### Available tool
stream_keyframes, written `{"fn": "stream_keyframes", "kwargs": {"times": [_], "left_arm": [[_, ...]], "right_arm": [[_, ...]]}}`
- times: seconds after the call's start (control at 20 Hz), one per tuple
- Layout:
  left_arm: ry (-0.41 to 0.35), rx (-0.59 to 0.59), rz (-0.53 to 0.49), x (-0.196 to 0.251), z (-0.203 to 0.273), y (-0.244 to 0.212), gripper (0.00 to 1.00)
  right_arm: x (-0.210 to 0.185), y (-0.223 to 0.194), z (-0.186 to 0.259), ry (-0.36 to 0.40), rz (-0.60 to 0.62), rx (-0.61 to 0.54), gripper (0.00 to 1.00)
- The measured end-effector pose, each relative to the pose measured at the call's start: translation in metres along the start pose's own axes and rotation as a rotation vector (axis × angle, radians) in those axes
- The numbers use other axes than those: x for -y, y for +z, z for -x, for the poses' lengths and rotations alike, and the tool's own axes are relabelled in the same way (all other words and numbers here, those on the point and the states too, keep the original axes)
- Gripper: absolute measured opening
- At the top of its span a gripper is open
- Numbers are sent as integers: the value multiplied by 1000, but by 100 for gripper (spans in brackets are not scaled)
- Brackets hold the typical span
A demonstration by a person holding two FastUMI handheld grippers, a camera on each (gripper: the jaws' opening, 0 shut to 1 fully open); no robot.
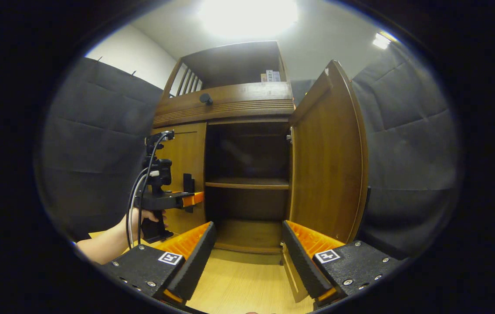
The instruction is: Open the right door of the double-door shoe cabinet with the right hand, and open the left door with the left hand.
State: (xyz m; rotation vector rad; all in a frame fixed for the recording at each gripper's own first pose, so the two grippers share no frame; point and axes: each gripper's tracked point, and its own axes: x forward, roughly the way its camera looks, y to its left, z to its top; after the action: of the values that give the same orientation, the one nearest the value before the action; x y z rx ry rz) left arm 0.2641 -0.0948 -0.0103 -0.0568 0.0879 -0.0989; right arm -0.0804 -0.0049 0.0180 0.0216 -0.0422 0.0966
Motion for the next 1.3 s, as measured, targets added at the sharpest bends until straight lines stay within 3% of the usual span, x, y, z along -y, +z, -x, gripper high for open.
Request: {"fn": "stream_keyframes", "kwargs": {"times": [0.1, 0.15, 0.3, 0.5, 0.55, 0.6, 0.65, 0.7, 1.3], "left_arm": [[38, 14, -23, -6, -3, -6, 44], [39, 16, -19, -6, -6, -9, 36], [36, 5, -18, -5, -2, -11, 33], [-6, -12, 2, -5, 8, -12, 20], [-13, -6, 1, -6, 12, -9, 27], [-14, 1, -1, -8, 16, -5, 27], [-7, 10, 14, -9, 18, 1, 27], [-7, 13, 12, -10, 19, 3, 20], [7, 61, 59, -18, 21, 10, 20]], "right_arm": [[2, -5, -4, 19, -30, -11, 94], [4, -6, -5, 22, -43, -11, 94], [5, -5, -4, 20, -55, -17, 94], [2, -7, -5, 21, -42, -15, 94], [3, -7, -6, 24, -40, -15, 94], [2, -7, -5, 28, -40, -15, 94], [2, -7, -5, 29, -41, -15, 94], [1, -8, -5, 32, -43, -20, 94], [0, -12, -6, 81, -50, -62, 94]]}}
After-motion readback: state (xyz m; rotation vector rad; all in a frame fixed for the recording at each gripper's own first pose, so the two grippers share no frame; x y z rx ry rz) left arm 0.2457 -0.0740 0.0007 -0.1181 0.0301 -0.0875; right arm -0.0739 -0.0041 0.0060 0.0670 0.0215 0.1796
